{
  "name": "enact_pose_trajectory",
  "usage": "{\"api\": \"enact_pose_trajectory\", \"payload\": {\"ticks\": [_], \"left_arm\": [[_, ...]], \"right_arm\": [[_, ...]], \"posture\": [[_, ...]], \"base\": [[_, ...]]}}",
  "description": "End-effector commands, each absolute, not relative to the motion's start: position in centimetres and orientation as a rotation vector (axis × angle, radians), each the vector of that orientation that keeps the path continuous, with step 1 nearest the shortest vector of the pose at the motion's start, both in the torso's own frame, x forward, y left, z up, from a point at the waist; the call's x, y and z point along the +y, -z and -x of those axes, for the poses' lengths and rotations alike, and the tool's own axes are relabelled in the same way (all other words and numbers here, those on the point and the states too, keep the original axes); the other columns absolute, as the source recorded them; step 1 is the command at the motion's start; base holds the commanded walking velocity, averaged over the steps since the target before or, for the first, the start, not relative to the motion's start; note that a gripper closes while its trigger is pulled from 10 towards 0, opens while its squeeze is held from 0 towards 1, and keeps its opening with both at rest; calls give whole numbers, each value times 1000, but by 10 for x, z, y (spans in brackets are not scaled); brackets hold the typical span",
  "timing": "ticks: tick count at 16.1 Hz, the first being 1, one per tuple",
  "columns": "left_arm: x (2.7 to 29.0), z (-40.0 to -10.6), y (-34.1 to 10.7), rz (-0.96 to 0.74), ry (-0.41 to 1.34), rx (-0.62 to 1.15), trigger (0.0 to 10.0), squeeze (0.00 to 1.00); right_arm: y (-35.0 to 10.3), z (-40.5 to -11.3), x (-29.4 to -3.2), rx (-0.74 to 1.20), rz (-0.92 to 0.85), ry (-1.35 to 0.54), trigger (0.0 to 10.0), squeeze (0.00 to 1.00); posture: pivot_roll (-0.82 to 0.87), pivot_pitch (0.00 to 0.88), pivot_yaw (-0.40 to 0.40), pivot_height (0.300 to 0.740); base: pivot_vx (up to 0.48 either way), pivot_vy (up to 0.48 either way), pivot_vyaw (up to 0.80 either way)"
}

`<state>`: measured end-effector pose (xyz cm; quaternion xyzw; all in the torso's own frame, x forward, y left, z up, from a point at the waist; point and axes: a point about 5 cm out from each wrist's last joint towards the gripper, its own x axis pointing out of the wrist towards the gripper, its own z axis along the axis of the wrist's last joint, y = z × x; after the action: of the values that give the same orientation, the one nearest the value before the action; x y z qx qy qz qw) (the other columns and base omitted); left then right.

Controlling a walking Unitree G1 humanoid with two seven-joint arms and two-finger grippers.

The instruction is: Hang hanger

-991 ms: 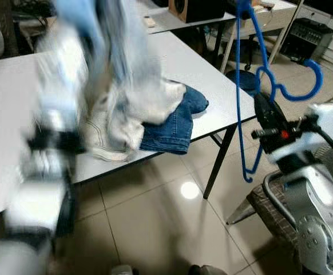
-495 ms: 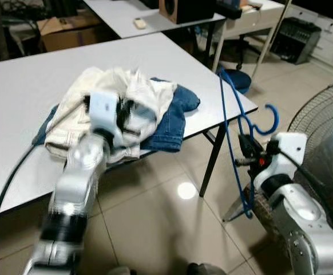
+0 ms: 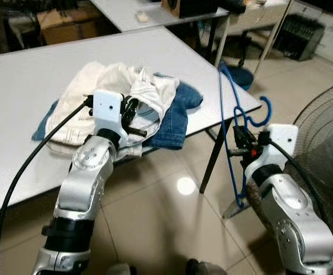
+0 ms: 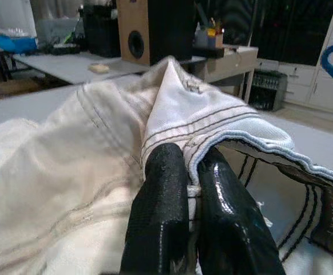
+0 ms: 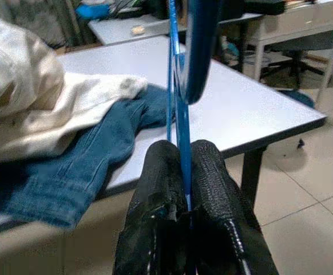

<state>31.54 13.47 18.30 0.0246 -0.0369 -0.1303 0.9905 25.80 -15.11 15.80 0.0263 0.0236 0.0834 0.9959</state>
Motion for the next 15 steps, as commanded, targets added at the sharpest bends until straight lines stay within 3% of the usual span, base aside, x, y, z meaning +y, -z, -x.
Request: {"api": "enact_pose_trajectory", "payload": {"ticks": [1, 11, 13, 15], "left_arm": [[132, -314, -188, -49, 260, -86, 10000, 0], [122, -312, -213, -23, 273, -167, 10000, 0], [120, -313, -232, 14, 273, -239, 10000, 0], [118, -311, -283, 74, 287, -392, 10000, 0]], "right_arm": [[-161, -258, -151, 36, -35, -182, 10000, 0], [-211, -259, -158, -195, 24, -228, 10000, 0], [-223, -256, -159, -243, 40, -247, 10000, 0], [-238, -254, -158, -305, 46, -261, 10000, 0]], "posture": [[-67, 32, -13, 740], [-69, 8, -28, 740], [-74, 6, -26, 740], [-76, 11, -21, 740]], "base": [[-360, 0, 0], [-335, 0, 0], [-278, 0, 0], [-126, 0, 0]]}}
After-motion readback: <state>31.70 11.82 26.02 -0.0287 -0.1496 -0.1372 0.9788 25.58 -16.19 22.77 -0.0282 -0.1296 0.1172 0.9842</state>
